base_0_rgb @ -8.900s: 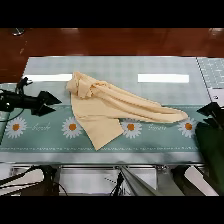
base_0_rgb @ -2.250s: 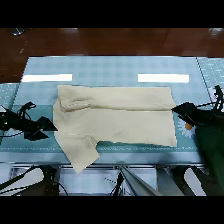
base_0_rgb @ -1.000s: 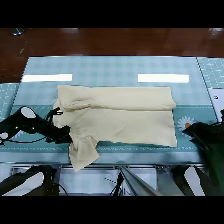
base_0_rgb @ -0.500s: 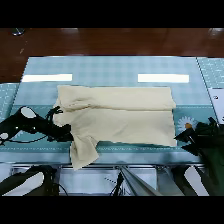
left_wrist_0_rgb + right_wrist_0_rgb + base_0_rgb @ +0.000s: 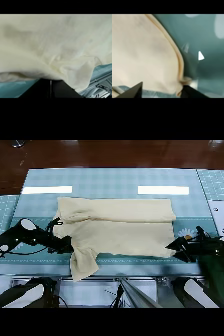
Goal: Fold the shirts.
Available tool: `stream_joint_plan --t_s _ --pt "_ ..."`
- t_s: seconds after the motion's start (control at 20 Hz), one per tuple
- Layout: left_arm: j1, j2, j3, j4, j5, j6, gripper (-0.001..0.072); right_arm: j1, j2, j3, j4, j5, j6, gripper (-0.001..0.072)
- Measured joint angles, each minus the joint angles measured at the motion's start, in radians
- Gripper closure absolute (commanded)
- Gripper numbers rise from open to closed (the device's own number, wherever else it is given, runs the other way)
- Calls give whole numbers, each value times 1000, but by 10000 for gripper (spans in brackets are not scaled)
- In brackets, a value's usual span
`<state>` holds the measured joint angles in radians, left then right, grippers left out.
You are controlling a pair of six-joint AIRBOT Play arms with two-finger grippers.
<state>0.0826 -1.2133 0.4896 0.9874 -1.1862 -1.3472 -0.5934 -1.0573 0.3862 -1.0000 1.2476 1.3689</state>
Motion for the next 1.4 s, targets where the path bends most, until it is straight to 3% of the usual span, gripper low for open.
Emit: stream_joint_plan --t_s 0.05,0.1,0.3,0.55,1.4 --pt "0 0 0 0 0 0 689 16 -9 0 24 -41 -19 615" --pt "0 0 2 0 0 0 689 29 -15 1 40 -66 -43 694" --pt "18 -2 71 25 41 15 689 53 -27 43 145 -51 -135 694" --pt "82 -6 264 -29 -14 27 689 61 -32 164 202 -32 -164 694" --pt "92 -452 903 -117 17 -48 689 219 -483 734 310 -126 -100 693"
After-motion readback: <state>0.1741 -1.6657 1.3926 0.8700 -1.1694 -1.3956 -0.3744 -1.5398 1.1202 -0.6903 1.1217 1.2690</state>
